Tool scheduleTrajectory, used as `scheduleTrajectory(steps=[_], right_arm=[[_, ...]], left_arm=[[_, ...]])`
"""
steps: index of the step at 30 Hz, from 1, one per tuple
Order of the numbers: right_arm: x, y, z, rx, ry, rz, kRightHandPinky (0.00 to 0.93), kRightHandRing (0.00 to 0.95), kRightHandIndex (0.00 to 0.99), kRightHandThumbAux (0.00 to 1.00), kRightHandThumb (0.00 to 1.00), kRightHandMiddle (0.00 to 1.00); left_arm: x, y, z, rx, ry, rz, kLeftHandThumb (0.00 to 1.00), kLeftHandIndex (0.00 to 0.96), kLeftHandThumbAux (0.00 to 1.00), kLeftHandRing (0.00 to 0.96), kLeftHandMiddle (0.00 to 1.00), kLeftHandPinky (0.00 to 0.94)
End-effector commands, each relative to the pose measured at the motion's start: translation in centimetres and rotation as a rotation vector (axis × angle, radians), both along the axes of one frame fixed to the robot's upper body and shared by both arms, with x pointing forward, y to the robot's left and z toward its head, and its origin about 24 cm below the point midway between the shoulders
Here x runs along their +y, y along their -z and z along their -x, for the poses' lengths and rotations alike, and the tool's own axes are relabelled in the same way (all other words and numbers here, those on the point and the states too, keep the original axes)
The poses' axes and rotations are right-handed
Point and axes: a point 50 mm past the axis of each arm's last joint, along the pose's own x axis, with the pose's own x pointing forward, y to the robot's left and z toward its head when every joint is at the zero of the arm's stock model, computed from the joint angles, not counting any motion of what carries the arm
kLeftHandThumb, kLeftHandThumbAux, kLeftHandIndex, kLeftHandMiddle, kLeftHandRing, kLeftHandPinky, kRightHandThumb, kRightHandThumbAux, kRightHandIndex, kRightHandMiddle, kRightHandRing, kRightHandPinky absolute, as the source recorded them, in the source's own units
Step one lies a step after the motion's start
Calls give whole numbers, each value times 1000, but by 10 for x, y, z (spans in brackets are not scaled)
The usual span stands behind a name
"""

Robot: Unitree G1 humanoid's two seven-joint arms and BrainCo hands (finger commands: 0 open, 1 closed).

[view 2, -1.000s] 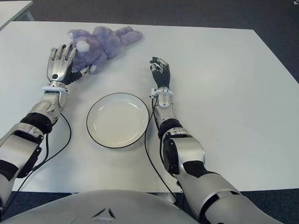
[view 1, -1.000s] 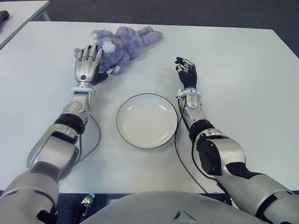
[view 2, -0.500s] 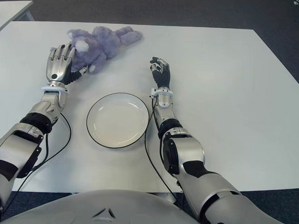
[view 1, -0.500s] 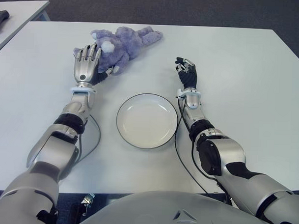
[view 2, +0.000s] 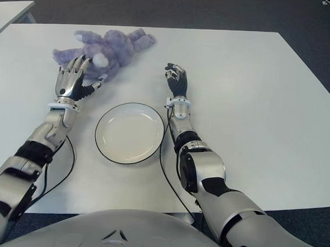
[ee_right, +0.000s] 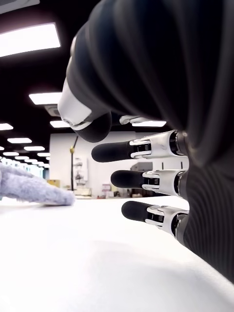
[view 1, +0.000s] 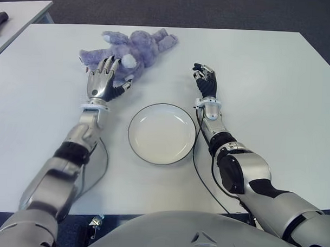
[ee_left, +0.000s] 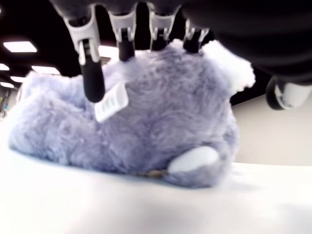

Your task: Put the doll into the plate.

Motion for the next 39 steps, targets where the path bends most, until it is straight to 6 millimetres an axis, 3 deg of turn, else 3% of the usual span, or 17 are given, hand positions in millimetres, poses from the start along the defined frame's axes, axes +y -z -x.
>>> scheduleTrajectory(steps=[1,8,11,15,17,23,26,28,39], right_arm=[[13,97,69,420,-9,-24,112,129,423,725,717,250],[13,97,69,417,0,-47,106,126,422,725,716,244],[14,97,69,418,2,-50,100,124,422,725,715,243],[13,97,69,419,3,-47,94,122,422,725,715,242],[13,97,69,419,2,-44,91,121,422,725,715,242],[14,97,69,418,-3,-42,101,121,422,725,715,241],[14,97,69,418,-4,-45,109,123,422,725,715,241],[14,97,69,420,-4,-46,113,124,422,725,715,241],[14,97,68,423,-3,-50,105,120,421,725,715,237]], left_arm=[[-7,4,41,243,90,35,293,0,233,133,0,153],[-20,-8,76,381,180,56,268,0,239,180,0,166],[-24,-17,91,415,211,56,258,0,257,252,0,258],[-25,-24,104,441,228,50,248,0,263,291,0,277],[-25,-26,111,451,236,50,219,0,250,382,0,336],[-29,-47,141,475,278,115,213,0,222,446,0,320],[-29,-50,147,498,290,126,211,0,210,462,0,321],[-29,-52,149,502,294,122,205,0,208,465,0,413],[-26,-58,153,485,294,103,173,0,220,435,0,320]])
